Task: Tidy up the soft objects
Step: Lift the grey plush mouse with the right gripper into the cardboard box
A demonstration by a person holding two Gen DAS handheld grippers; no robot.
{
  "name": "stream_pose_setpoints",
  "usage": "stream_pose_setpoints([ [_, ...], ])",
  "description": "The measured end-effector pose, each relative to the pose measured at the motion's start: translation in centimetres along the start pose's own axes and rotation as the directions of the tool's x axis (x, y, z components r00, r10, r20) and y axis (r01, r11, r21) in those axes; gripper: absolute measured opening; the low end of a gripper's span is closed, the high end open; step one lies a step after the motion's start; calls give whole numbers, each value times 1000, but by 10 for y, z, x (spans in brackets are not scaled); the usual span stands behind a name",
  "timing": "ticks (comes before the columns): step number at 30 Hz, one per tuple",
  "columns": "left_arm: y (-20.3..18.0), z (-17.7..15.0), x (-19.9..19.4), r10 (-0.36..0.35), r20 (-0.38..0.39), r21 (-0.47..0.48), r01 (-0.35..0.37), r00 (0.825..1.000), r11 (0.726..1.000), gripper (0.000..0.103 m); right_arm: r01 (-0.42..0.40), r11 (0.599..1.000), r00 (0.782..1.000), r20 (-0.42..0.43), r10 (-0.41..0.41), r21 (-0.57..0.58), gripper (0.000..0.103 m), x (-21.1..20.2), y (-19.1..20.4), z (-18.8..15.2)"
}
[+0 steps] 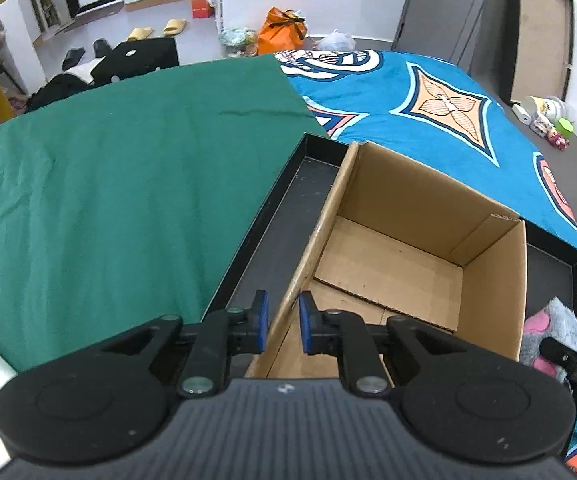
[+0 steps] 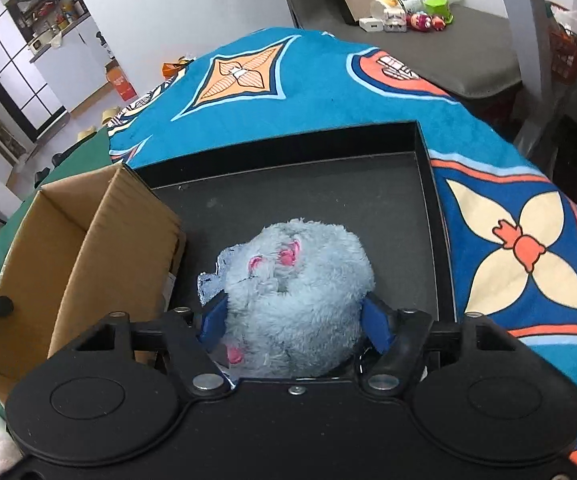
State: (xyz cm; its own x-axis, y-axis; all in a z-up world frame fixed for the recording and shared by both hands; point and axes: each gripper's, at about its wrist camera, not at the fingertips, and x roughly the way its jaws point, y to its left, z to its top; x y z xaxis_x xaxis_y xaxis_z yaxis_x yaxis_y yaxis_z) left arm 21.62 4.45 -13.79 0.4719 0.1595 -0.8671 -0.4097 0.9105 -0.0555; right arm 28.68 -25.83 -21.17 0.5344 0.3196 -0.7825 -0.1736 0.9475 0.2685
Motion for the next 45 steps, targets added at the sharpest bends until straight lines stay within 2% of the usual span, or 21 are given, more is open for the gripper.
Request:
stream_pose_setpoints([
  [2, 1, -1, 0, -12, 10, 4, 12, 1000, 1000, 14, 4, 1000, 1000, 7, -4, -11, 59, -4, 2, 0],
  [10, 12, -3, -3, -84, 25, 3, 84, 996, 996, 12, 26, 998, 998, 50, -24, -50, 59, -30, 20, -1],
  [25, 29, -9, -2, -194, 54, -31, 195, 980, 980, 11, 71, 989, 986, 162, -49, -133, 59, -73, 82, 7],
  [45, 58, -13, -5, -280, 62, -126, 286, 958, 950, 11, 62, 955, 985, 169, -13, -289, 59, -68, 185, 0],
])
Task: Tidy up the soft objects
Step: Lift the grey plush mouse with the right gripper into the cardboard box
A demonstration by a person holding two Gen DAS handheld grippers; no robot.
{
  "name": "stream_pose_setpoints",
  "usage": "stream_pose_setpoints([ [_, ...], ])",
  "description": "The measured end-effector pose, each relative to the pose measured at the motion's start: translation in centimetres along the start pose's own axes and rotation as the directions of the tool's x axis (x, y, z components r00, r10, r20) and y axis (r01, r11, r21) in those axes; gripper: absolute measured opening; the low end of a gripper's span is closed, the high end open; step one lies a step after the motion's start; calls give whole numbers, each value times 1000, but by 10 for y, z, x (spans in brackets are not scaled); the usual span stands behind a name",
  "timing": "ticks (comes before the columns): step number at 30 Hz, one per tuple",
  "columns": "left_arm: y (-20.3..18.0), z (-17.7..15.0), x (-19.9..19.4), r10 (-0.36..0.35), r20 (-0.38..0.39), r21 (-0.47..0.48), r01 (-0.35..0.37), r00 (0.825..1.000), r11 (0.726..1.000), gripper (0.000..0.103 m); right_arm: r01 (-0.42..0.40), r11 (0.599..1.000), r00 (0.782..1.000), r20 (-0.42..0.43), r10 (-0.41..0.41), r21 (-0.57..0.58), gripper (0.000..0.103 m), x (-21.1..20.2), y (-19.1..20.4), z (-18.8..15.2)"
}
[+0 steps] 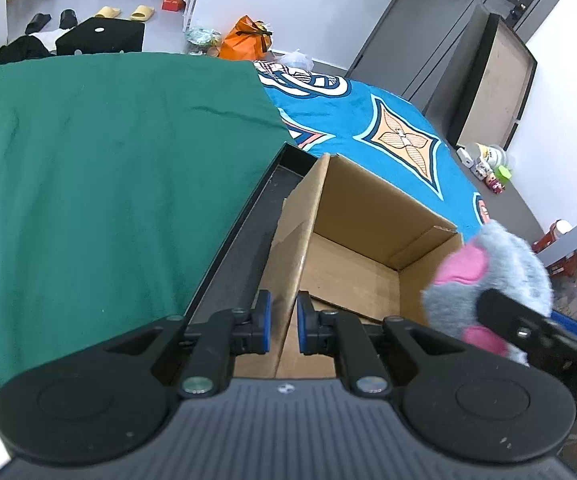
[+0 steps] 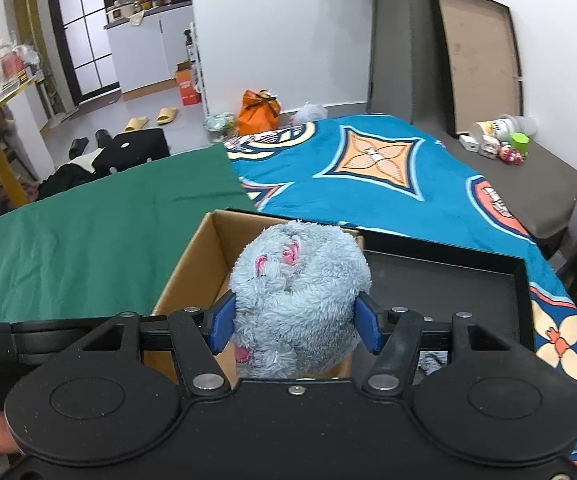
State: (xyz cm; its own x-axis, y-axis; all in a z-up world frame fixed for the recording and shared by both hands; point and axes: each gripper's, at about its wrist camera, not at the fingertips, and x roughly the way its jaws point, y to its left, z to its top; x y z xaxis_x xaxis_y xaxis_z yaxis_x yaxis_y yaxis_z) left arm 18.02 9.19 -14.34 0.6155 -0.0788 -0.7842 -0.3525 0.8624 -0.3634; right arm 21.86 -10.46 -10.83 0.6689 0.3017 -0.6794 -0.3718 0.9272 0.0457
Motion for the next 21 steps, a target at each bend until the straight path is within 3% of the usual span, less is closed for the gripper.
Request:
stream_pose_setpoints([
  [14, 14, 4, 0, -35, -13, -42, 35, 999, 999, 12, -25, 1000, 1000, -19, 25, 9, 60, 17, 31, 2],
  [21, 19, 6, 1, -30, -2, -54, 29, 1000, 998, 12, -79, 994, 996, 35, 77, 76, 62, 26, 32, 11],
])
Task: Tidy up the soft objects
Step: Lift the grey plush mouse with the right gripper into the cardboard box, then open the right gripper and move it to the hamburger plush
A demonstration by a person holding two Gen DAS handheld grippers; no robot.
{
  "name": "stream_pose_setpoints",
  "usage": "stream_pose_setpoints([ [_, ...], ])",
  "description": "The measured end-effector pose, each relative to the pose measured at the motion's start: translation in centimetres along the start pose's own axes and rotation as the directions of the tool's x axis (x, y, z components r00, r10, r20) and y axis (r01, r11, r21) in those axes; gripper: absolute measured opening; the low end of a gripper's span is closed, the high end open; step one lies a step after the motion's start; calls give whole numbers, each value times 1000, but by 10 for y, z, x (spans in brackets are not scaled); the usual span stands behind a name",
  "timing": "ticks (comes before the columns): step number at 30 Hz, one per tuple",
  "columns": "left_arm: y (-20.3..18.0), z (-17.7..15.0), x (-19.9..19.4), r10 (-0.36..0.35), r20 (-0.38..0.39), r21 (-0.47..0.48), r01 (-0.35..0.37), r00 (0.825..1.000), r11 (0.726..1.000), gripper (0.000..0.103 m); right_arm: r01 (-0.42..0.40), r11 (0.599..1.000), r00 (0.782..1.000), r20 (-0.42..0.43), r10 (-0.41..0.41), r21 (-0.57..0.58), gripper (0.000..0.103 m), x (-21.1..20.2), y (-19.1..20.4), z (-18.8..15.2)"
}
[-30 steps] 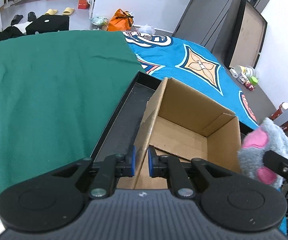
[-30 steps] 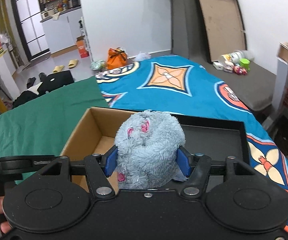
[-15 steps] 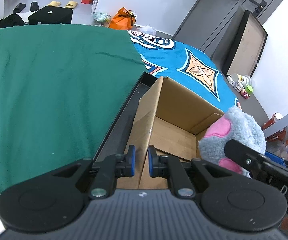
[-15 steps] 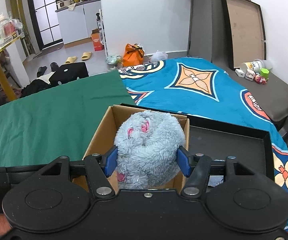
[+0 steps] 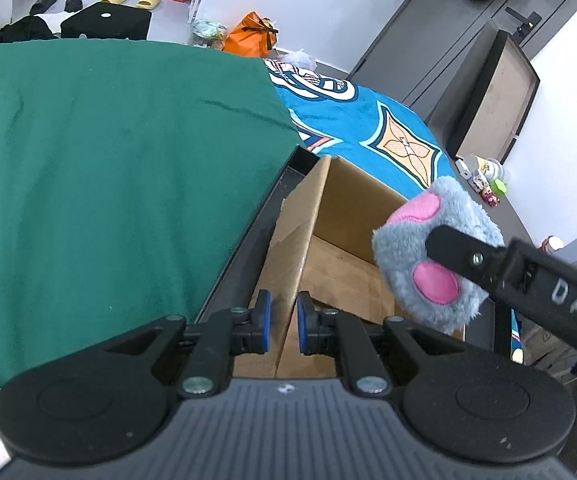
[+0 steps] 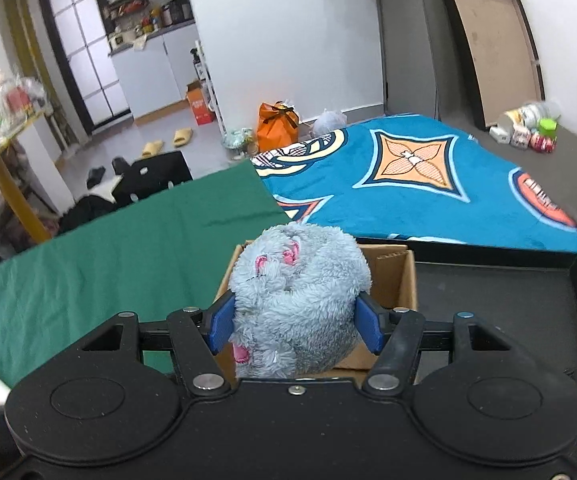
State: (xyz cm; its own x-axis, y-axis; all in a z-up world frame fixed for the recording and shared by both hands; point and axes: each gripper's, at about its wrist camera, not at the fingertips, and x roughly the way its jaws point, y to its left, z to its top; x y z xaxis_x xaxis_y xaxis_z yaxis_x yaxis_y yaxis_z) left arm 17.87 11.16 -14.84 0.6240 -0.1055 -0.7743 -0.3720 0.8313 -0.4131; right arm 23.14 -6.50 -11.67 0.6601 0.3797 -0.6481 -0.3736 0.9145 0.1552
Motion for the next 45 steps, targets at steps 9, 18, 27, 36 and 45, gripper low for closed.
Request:
stream_pose_setpoints([
  [9, -2, 2, 1, 27, 13, 7, -27, 1000, 1000, 13, -19, 997, 999, -37, 22, 73, 80, 21, -5, -4],
  [18, -3, 4, -1, 63, 8, 28, -63, 998, 998, 29, -32, 992, 999, -37, 37, 122, 80, -9, -29, -13],
  [27, -14, 0, -12, 83, 29, 98, -85, 996, 992, 54, 1, 991, 1000, -1, -1, 134, 80, -53, -61, -20],
  [36, -32, -12, -15, 97, 12, 198, -97, 995, 975, 66, 76, 979, 997, -46, -69, 189, 80, -71, -103, -49],
  [45, -48, -23, -14, 134, 6, 278, -131, 991, 952, 70, 107, 969, 992, -84, -91, 224, 79, -82, -131, -78],
])
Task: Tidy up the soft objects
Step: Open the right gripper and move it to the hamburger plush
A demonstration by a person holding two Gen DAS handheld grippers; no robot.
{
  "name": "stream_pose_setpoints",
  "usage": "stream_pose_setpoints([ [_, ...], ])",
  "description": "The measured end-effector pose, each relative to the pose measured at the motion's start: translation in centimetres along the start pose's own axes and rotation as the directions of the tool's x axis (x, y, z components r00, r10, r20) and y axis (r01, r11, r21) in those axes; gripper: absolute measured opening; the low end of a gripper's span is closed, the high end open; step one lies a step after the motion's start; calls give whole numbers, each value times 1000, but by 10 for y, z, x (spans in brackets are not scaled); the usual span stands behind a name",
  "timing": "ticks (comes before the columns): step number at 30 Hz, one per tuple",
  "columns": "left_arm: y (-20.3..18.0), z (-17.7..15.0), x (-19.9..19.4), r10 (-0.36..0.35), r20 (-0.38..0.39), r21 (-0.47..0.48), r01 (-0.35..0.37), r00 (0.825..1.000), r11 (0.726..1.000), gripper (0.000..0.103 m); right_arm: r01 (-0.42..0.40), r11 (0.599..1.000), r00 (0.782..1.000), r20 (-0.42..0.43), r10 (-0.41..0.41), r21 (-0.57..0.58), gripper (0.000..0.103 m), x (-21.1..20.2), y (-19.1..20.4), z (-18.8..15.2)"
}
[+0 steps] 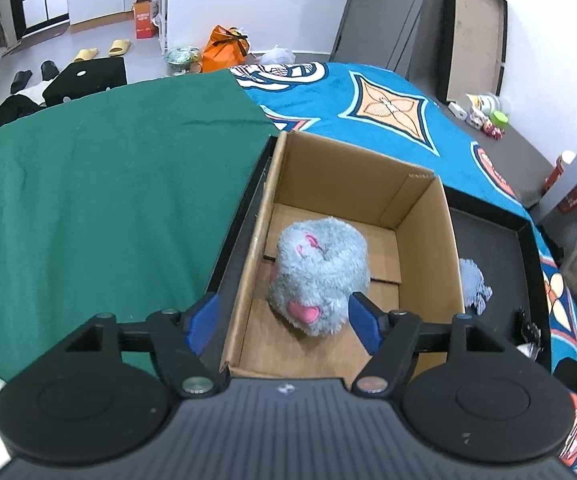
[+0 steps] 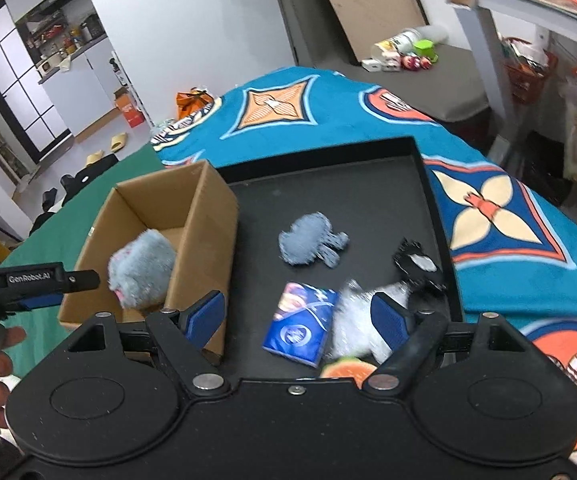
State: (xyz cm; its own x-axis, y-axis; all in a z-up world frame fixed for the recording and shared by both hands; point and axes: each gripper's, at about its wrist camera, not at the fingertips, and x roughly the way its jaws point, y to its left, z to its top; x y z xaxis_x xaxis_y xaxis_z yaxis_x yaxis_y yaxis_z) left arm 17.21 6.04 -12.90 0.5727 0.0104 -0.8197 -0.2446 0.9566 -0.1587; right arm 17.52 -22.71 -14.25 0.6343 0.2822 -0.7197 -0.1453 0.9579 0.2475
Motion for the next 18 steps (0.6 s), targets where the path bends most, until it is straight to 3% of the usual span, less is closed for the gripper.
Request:
stream_pose_setpoints([
  [18, -18, -20, 6, 78, -35, 90, -74, 996, 993, 71, 62, 989, 991, -126, -45, 135, 79, 31, -44, -51],
])
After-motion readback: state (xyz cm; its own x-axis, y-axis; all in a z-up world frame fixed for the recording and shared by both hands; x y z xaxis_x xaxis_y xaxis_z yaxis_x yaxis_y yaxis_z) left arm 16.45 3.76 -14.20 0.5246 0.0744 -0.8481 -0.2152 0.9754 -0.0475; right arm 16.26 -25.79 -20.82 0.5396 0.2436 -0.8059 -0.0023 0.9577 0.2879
